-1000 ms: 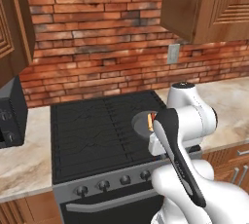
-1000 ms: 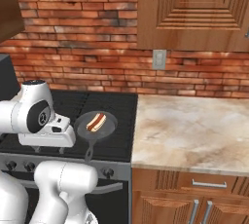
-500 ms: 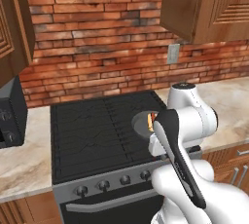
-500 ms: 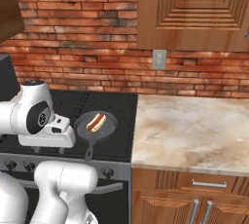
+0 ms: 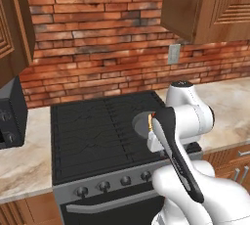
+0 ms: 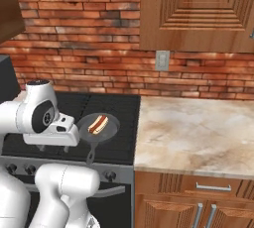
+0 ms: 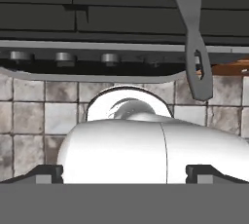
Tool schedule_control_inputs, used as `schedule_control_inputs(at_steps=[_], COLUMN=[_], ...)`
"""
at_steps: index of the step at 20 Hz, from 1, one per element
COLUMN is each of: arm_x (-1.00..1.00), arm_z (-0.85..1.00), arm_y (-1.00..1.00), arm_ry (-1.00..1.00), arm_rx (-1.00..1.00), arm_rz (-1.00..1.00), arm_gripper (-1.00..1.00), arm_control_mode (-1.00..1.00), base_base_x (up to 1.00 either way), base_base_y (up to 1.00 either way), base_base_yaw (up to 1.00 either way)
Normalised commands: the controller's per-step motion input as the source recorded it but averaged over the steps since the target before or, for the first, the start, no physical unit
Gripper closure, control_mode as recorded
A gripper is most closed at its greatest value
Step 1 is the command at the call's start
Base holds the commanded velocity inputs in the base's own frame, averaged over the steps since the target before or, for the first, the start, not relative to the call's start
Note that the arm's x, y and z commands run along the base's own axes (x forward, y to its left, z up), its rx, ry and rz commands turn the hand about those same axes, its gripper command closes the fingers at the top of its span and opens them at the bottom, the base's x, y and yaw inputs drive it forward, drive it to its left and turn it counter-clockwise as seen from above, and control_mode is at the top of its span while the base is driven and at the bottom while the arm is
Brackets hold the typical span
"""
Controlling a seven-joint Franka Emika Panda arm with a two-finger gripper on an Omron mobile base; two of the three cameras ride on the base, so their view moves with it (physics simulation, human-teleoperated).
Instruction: Place the cold items (lemon wedge and cucumber) from the fridge in one tupperware on the dining counter. Place the warm items (hot dog and kebab skewer) in the stove area in another tupperware.
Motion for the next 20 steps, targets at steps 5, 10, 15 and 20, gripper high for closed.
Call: schedule_control_inputs(at_steps=[5, 10, 15, 20], arm_x=[0.80, 0.91, 1.00, 1.00], arm_z=[0.00, -0.19, -0.16, -0.26], arm_y=[-0.08, -0.03, -0.04, -0.13], arm_ry=[0.07, 0.03, 0.11, -0.02], arm_rx=[0.03, 0.04, 0.00, -0.01], arm_rz=[-0.10, -0.22, -0.24, -0.13], arm_gripper=[-1.00, -1.00, -1.00, -1.00], arm_control_mode=[-1.00, -1.00, -1.00, -1.00], base_base_x=[0.00, 0.00, 0.00, 0.00], base_base_y=[0.00, 0.00, 0.00, 0.00], base_base_yaw=[0.00, 0.00, 0.00, 0.00])
